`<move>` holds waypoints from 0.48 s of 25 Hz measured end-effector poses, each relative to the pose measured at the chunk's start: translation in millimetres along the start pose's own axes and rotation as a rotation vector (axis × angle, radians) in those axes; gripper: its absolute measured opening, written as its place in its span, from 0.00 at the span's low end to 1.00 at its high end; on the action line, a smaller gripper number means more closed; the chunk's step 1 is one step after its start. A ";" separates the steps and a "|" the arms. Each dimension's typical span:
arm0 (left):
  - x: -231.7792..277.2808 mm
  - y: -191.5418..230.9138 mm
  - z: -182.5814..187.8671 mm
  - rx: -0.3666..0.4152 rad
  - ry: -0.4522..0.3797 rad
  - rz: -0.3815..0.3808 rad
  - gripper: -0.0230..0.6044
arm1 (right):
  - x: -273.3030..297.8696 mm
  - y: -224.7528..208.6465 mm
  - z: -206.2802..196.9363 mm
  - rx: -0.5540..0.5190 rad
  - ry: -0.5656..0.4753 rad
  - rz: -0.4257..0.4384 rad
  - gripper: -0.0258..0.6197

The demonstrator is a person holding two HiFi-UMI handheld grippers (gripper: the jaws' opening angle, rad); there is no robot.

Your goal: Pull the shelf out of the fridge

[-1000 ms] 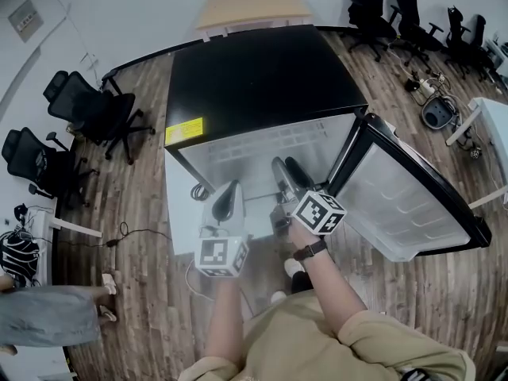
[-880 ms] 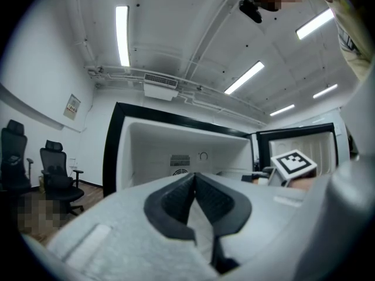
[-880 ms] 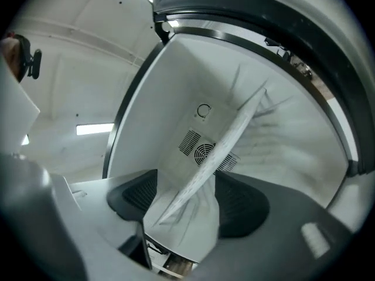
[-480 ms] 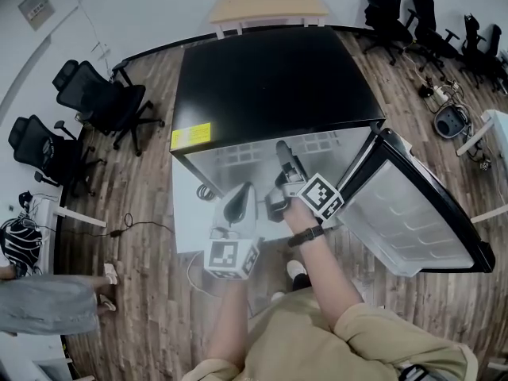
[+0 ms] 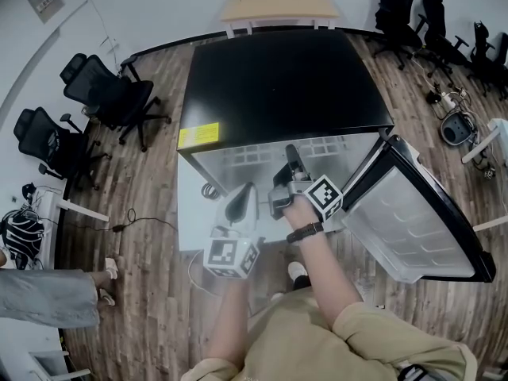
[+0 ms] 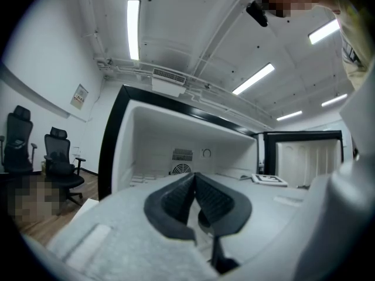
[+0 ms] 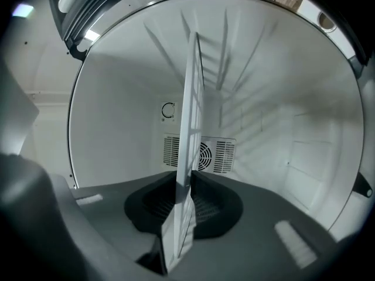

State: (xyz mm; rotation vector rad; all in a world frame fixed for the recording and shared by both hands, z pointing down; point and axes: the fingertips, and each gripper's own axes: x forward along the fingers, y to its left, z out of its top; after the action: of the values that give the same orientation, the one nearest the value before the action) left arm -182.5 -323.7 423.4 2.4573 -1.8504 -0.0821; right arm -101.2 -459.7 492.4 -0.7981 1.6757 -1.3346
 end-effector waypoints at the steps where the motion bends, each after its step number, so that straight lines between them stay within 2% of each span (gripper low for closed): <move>1: -0.5 0.7 0.2 -0.004 -0.003 0.002 0.03 | -0.2 -0.7 0.1 0.015 -0.002 -0.002 0.12; 4: -2.1 0.1 3.3 -0.018 -0.013 0.003 0.03 | -1.2 -2.1 1.0 0.075 -0.029 -0.013 0.11; 12: -11.0 -2.1 9.3 -0.029 -0.017 -0.004 0.04 | -7.2 -2.3 0.2 0.108 -0.044 -0.045 0.09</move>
State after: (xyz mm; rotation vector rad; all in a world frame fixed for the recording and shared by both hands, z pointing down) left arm -184.3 -312.7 414.0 2.4490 -1.8382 -0.1293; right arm -97.8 -454.1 496.2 -0.8005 1.5459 -1.4164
